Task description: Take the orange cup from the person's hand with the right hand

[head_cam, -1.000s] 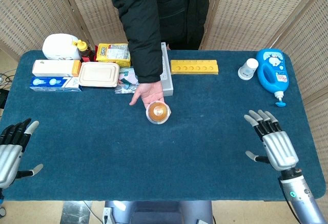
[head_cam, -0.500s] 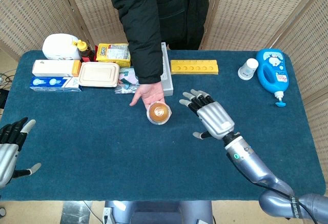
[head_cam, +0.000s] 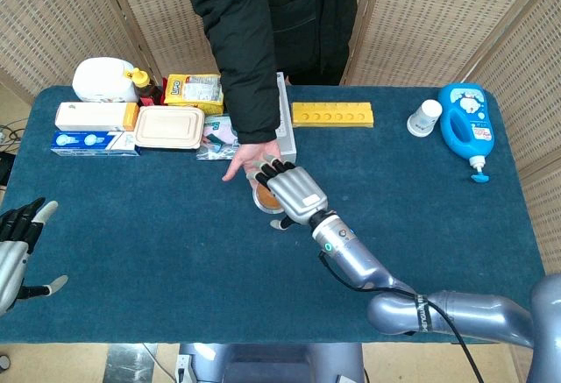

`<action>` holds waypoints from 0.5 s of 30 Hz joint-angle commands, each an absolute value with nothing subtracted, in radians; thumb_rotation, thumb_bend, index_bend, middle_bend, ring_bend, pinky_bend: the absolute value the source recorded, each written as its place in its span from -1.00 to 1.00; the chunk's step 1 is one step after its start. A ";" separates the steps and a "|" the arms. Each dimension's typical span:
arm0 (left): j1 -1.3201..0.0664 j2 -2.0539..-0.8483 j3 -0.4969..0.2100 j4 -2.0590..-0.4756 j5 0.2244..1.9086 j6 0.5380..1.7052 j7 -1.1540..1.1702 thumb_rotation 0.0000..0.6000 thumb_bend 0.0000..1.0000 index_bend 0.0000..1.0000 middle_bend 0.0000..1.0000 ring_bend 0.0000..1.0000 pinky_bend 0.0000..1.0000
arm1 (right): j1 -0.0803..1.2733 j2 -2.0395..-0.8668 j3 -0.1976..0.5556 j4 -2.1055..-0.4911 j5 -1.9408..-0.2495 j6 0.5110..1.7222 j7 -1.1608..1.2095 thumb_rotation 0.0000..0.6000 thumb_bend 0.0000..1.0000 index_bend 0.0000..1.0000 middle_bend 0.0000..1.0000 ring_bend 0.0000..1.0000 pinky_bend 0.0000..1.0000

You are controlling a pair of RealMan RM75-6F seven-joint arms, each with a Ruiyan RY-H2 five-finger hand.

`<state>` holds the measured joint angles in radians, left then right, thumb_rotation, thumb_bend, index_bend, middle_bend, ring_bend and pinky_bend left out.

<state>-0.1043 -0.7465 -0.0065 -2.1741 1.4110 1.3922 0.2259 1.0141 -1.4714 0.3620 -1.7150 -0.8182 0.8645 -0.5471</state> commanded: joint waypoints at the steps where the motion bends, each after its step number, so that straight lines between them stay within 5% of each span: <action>1: -0.104 -0.742 -0.008 -2.173 1.410 1.394 0.216 1.00 -0.95 -1.00 -1.00 -1.00 -0.97 | 1.051 -1.513 0.357 -1.667 -0.774 0.877 -0.569 1.00 -0.55 -0.54 -0.66 -0.80 -0.50; 8: -0.107 -0.734 -0.010 -2.169 1.405 1.389 0.196 1.00 -0.95 -1.00 -1.00 -1.00 -0.97 | 1.040 -1.596 0.329 -1.559 -0.896 0.987 -0.513 1.00 -0.32 -0.13 -0.24 -0.31 0.08; 15: -0.108 -0.735 -0.009 -2.171 1.404 1.388 0.202 1.00 -0.95 -1.00 -1.00 -1.00 -0.97 | 1.003 -1.585 0.313 -1.573 -1.007 1.041 -0.437 1.00 -0.14 0.05 -0.05 -0.09 0.26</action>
